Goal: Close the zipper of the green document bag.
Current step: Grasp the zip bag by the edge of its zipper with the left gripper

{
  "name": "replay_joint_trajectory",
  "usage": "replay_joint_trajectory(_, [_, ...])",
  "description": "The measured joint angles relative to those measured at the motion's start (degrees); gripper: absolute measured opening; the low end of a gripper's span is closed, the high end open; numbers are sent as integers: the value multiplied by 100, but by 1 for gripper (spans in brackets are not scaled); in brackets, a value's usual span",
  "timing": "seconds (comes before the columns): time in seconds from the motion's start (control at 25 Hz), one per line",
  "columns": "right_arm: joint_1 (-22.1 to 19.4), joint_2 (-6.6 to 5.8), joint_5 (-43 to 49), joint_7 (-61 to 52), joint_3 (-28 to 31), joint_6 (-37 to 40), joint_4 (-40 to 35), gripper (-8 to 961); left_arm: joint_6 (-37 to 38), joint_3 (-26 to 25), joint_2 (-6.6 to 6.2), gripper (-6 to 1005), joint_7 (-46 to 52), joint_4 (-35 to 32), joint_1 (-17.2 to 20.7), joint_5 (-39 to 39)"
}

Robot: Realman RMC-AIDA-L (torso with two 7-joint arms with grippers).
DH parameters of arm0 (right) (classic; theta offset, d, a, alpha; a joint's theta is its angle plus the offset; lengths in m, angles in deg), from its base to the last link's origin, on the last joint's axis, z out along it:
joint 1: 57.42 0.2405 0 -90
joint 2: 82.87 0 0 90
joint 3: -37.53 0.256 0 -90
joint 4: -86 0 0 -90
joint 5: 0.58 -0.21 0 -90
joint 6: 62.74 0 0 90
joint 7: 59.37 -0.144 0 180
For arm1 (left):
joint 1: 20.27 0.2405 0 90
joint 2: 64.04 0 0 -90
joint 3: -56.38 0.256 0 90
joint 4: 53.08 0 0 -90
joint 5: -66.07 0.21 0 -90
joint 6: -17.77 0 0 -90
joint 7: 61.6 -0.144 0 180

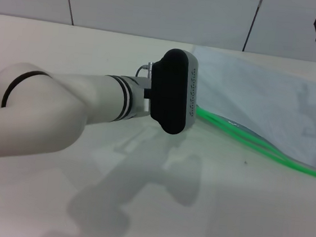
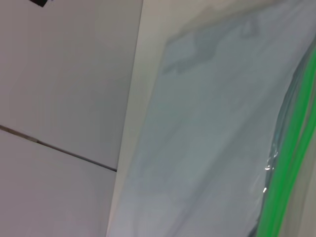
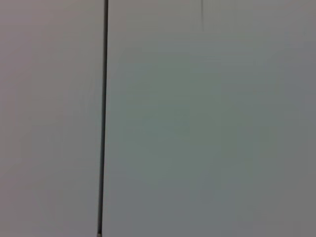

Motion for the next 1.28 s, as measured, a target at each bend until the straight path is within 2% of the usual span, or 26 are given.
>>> replay_joint_trajectory(0.56, [53,7,0,0,-4,0,61,536,-57,-55,-22,844,-40,259,38,21])
replay_joint_trajectory(1.08, [80,17,0,0,-28,0,49,533,-741,-76,-36,843,-252,769,-130,15])
replay_joint_trajectory(1.28, [103,17,0,0,-36,0,36,532,-798,-77,-37,762,-289,827,-231,-29])
